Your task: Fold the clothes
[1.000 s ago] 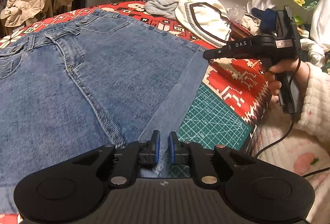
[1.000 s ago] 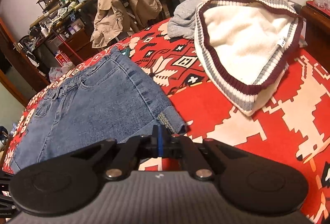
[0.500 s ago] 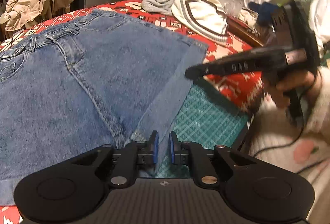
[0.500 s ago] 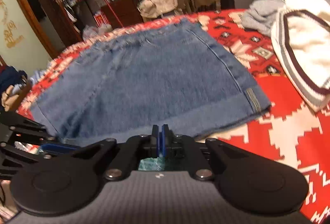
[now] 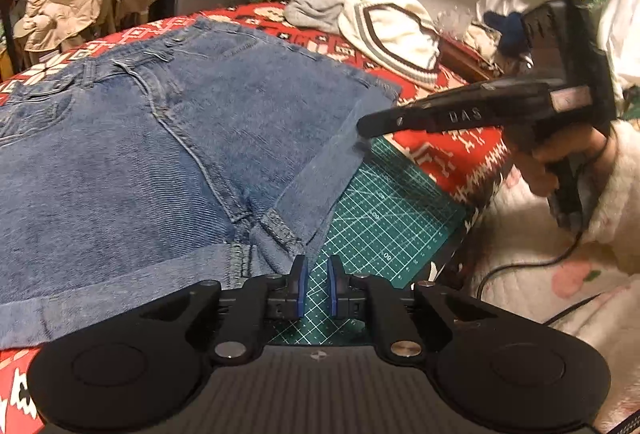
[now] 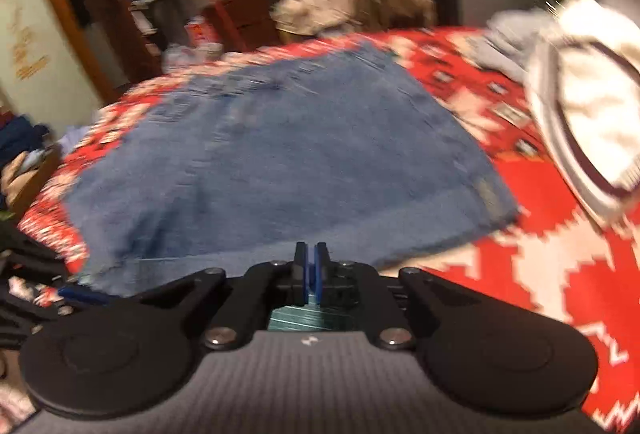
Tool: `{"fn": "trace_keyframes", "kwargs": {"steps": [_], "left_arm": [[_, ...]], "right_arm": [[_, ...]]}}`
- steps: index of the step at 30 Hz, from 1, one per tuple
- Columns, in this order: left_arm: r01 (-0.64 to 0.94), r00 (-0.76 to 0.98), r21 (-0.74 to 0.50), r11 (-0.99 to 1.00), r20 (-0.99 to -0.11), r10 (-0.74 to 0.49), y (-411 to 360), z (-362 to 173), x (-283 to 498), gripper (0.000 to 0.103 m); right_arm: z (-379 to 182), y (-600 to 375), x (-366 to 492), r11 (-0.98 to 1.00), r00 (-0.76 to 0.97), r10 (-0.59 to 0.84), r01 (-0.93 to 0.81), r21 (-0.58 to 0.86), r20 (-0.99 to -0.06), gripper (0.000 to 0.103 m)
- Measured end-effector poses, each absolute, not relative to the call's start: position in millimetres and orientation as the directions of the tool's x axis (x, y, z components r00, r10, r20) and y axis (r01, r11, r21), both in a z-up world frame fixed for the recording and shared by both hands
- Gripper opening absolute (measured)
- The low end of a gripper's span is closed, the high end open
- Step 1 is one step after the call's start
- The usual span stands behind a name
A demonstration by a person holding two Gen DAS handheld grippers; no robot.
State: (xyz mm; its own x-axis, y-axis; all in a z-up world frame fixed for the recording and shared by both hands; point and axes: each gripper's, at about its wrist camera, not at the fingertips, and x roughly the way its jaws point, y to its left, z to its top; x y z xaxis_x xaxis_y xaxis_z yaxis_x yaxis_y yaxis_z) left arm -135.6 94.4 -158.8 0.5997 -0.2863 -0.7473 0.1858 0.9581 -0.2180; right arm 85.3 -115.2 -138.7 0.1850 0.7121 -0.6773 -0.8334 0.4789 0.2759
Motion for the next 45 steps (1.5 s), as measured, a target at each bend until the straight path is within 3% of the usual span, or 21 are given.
{"fn": "trace_keyframes", "kwargs": {"steps": [4,18,24,27,39,42,45], "left_arm": [[0.123,0.629,-0.281,0.952,-0.72,-0.294,111,-152,-144,0.01],[-0.242,0.751,-0.355,0.903,-0.657,-0.057,226,-128,-191,0.01],[-0.382,0.716,-0.354,0.854,-0.698,0.031,278,-141,-198,0.01],[-0.429,0.674,-0.308,0.849,-0.735,0.074,290,-145,-205,0.01],[-0.437,0.66,-0.296,0.849,-0.747,0.079,290,-146,-225,0.01],[-0.424,0.668,-0.307,0.852,-0.741,0.065,282,-144,-227,0.019],[-0.413,0.675,-0.325,0.851,-0.736,0.047,277,-145,-227,0.019]], "right_arm": [[-133,-87,54,0.36,0.084,0.745,-0.886,0.293,-0.662,0.003],[-120,-28,-34,0.097,-0.044,0.734,-0.981,0.168,-0.678,0.004],[-141,-14,-34,0.116,-0.06,0.683,-0.975,0.19,-0.727,0.004],[-138,-15,-37,0.106,-0.062,0.696,-0.977,0.188,-0.715,0.01],[-139,48,-83,-0.094,-0.047,0.709,-0.995,-0.028,-0.704,0.017],[-145,65,-96,-0.142,-0.049,0.706,-0.987,-0.074,-0.706,0.017],[-150,75,-108,-0.183,-0.026,0.706,-0.972,-0.146,-0.708,0.017]]}}
